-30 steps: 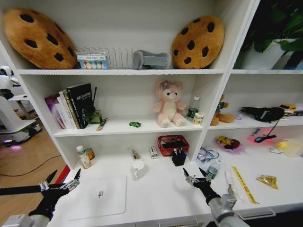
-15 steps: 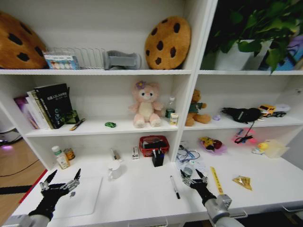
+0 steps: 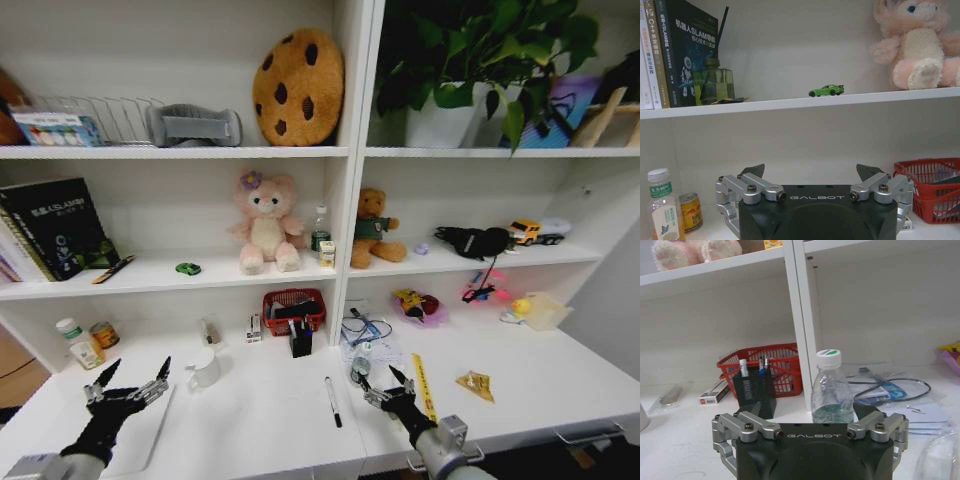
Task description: Organize the objects on the table.
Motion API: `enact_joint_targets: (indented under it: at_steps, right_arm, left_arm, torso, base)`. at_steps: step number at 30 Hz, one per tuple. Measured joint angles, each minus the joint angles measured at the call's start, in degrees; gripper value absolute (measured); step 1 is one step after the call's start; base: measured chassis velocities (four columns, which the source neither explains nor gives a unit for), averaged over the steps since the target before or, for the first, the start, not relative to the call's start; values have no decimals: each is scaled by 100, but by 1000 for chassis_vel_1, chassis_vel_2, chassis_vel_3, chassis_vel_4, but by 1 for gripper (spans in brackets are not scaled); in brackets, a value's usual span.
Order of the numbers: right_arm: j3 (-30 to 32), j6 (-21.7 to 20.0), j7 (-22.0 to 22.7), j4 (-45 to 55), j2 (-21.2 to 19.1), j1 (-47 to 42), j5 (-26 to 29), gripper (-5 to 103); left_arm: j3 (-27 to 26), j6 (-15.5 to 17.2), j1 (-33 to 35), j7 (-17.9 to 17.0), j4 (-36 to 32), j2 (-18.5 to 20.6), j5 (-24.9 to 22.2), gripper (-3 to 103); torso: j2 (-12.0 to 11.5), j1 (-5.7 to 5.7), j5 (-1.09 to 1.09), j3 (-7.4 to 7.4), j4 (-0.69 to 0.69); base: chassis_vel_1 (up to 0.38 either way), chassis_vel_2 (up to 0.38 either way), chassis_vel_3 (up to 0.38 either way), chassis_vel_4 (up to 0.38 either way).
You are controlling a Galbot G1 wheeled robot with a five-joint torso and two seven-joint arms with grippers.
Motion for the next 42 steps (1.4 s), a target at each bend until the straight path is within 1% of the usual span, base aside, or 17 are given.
enact_joint_targets:
  at_steps: [4,8,10,11,12,13,19,20,21,22,23,24,26,32,37,39,42]
  right_arm:
    - [-257,34,-38,-87,140,-15,-103,100]
    - [-631,-95,141,-281,215,300,-47,100]
    - [-717,-206,214,-322,227,438,29,103]
    - [-819,-356,318,-385,229,630,129,100]
    - [-853,-385,349,-415,224,693,148,96]
    - [-853,-385,349,-415,224,693,148,96]
    - [-1312,-559,521,-722,60,1262,399,103]
    - [-1526,-605,644,-794,39,1433,501,99]
    - [-1526,-605,644,-794,39,1433,501,99]
    - [-1743,-641,744,-937,47,1629,539,94]
    - [-1743,-641,744,-937,47,1629,539,94]
    - [-1918,-665,841,-1108,115,1847,576,88]
    - [-2026,-682,959,-1300,219,2072,621,94]
    - [-2137,-800,1202,-1502,327,2339,737,96]
    - [-2151,-836,1245,-1634,385,2322,755,95]
    - [-2199,-838,1249,-1715,479,2317,751,91]
    - [-2243,-833,1248,-1795,555,2355,723,90]
  left_arm:
    - [0,0,0,0,0,0,0,100]
    - [1,0,0,0,0,0,0,100]
    - [1,0,0,0,0,0,0,100]
    - [1,0,0,0,0,0,0,100]
    - [1,0,0,0,0,0,0,100]
    - [1,0,0,0,0,0,0,100]
    - [2,0,0,0,0,0,0,100]
    - [2,0,0,0,0,0,0,100]
    - [2,0,0,0,0,0,0,100]
    - [2,0,0,0,0,0,0,100]
    - [2,0,0,0,0,0,0,100]
    - [2,0,0,0,-1,0,0,100]
    - [2,0,0,0,-1,0,0,100]
    - [2,0,0,0,-1,0,0,100]
    - [2,0,0,0,-1,0,0,100]
    - [2,0,0,0,-1,0,0,100]
    - [2,0,0,0,-1,0,0,100]
  torso:
    - [1,-2,2,-1,-5]
    - [1,-2,2,-1,0]
    - [1,-2,4,0,1]
    - [1,-2,2,0,2]
    - [1,-2,1,0,0]
    - [1,-2,1,0,0]
    - [0,-2,0,0,-1]
    - [0,-2,1,0,0]
    - [0,-2,1,0,0]
    - [1,-2,1,0,-2]
    - [1,-2,1,0,-2]
    - [1,-2,1,0,-1]
    - [0,-2,2,0,-1]
    - [0,-2,2,0,-1]
    - [0,-2,1,0,-2]
    - [0,-2,1,0,-2]
    - [1,-2,0,0,-2]
  base:
    - [12,11,-16,-6]
    - [0,0,0,0]
    - [0,0,0,0]
    - [0,0,0,0]
    - [0,0,0,0]
    - [0,0,0,0]
    - [0,0,0,0]
    - [0,0,0,0]
    - [0,0,0,0]
    - [0,0,0,0]
    - [0,0,0,0]
    - [0,0,0,0]
    - [0,0,0,0]
    - [0,0,0,0]
    - [0,0,0,0]
    - [0,0,0,0]
    - [0,0,0,0]
